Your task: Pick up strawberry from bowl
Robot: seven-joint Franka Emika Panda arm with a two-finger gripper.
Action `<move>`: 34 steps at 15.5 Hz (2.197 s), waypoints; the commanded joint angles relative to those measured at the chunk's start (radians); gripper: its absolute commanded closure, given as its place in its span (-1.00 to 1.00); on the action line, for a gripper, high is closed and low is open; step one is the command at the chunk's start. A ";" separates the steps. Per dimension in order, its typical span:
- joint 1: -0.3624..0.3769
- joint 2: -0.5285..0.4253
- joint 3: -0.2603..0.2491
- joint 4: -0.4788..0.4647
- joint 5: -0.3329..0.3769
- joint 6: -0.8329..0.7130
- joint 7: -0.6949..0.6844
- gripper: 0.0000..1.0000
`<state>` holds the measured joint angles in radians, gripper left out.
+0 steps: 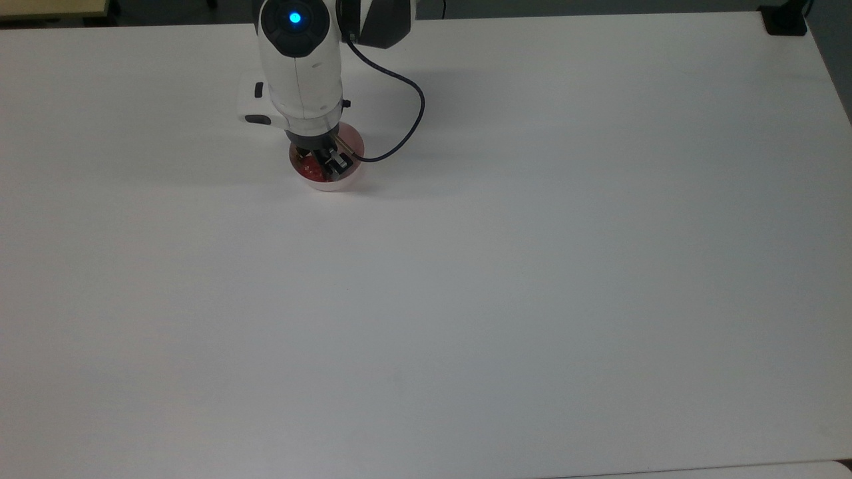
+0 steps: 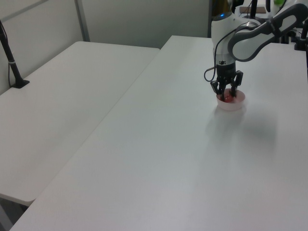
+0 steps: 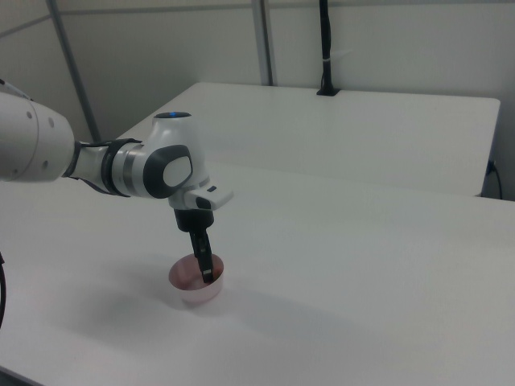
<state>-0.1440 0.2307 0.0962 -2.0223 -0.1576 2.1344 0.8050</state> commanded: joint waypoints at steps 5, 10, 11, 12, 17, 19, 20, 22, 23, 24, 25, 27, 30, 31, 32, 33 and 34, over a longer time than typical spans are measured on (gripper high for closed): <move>0.000 -0.013 -0.001 -0.024 -0.017 0.032 -0.024 0.69; 0.000 -0.008 -0.001 -0.042 -0.017 0.032 -0.017 -0.34; -0.002 -0.008 -0.001 -0.047 -0.017 0.032 -0.013 -0.46; -0.002 -0.007 -0.003 -0.058 -0.017 0.033 -0.006 -0.54; -0.009 -0.004 -0.003 -0.058 -0.017 0.055 0.006 -0.14; -0.017 -0.005 -0.003 -0.058 -0.017 0.056 0.006 0.25; -0.020 -0.007 -0.003 -0.058 -0.017 0.056 0.006 0.37; -0.022 -0.011 -0.003 -0.058 -0.017 0.055 0.005 0.47; -0.022 -0.013 -0.003 -0.058 -0.017 0.055 0.003 0.52; -0.022 -0.013 -0.003 -0.056 -0.017 0.055 0.003 0.53; -0.022 -0.014 -0.003 -0.056 -0.017 0.053 0.002 0.53; -0.022 -0.019 -0.003 -0.056 -0.017 0.050 -0.001 0.54; -0.028 -0.036 -0.003 -0.052 -0.017 0.045 -0.051 0.42; -0.028 -0.037 -0.003 -0.052 -0.017 0.038 -0.125 0.31; -0.028 -0.037 -0.003 -0.050 -0.017 0.030 -0.200 0.14; -0.029 -0.040 -0.003 -0.049 -0.017 0.022 -0.261 0.03; -0.031 -0.042 -0.003 -0.047 -0.017 0.016 -0.317 -0.09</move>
<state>-0.1695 0.2214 0.0961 -2.0519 -0.1668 2.1607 0.6500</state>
